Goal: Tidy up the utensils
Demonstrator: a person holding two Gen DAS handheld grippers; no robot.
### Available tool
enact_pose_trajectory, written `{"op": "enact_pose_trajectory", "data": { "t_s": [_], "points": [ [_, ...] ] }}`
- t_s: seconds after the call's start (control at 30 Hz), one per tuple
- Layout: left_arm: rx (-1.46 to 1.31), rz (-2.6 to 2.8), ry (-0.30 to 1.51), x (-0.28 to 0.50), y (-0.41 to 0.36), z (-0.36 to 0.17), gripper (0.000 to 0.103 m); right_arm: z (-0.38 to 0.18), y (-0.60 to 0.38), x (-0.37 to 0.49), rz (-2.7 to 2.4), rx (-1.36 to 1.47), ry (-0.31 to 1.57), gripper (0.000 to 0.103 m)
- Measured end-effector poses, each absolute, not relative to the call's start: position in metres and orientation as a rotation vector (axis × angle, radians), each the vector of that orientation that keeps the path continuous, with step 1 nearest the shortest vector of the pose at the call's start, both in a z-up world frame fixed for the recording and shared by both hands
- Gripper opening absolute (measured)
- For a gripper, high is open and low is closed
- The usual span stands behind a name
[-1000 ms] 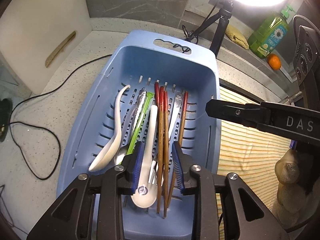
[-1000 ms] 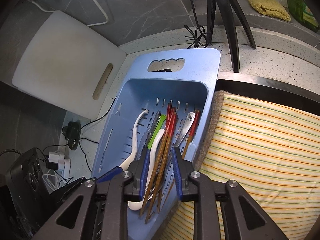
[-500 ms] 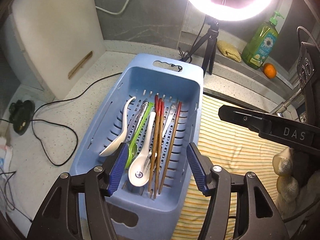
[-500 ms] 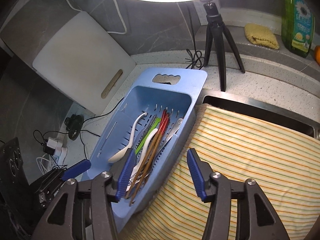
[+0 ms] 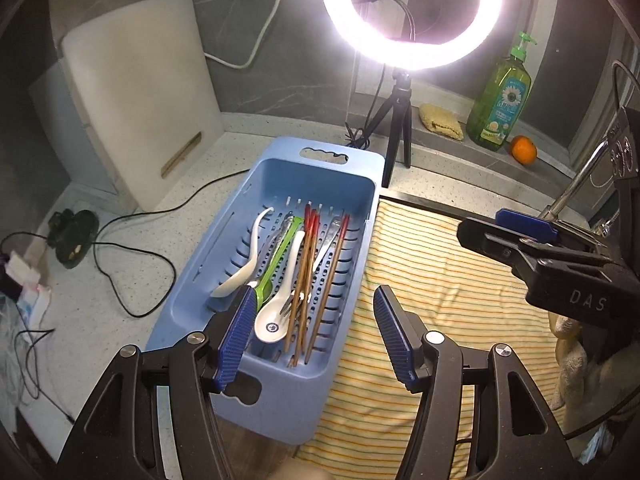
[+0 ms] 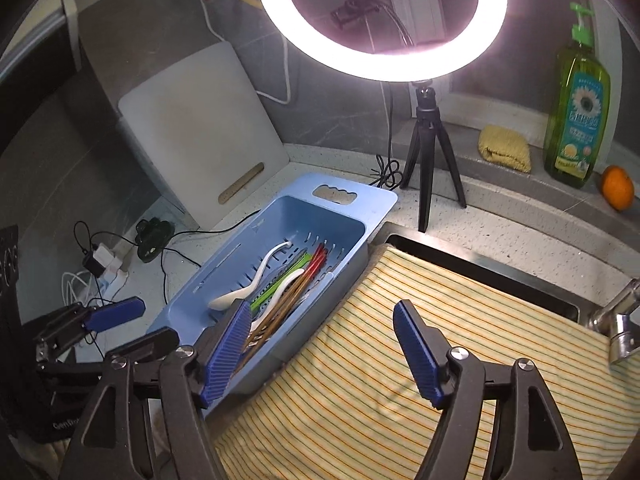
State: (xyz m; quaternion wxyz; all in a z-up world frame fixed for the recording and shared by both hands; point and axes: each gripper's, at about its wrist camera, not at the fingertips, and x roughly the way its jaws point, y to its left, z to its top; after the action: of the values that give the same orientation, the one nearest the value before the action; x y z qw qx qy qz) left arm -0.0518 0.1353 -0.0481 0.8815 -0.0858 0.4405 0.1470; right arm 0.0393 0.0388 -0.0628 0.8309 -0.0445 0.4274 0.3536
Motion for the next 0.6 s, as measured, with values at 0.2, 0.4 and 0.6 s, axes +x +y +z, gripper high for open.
{"op": "enact_pose_trajectory", "data": {
  "t_s": [0.2, 0.4, 0.6],
  "points": [
    [-0.135, 0.335, 0.890, -0.067, 0.119, -0.039, 0.069, -0.051, 0.018, 0.014, 0.736, -0.138, 0.844, 0.077],
    [-0.147, 0.334, 0.862, -0.078, 0.108, -0.032, 0.074, -0.047, 0.000, 0.000, 0.723, -0.158, 0.853, 0.080],
    [-0.157, 0.322, 0.838, -0.087, 0.095, -0.027, 0.075, -0.038, -0.019, -0.010, 0.705, -0.146, 0.829, 0.080]
  ]
}}
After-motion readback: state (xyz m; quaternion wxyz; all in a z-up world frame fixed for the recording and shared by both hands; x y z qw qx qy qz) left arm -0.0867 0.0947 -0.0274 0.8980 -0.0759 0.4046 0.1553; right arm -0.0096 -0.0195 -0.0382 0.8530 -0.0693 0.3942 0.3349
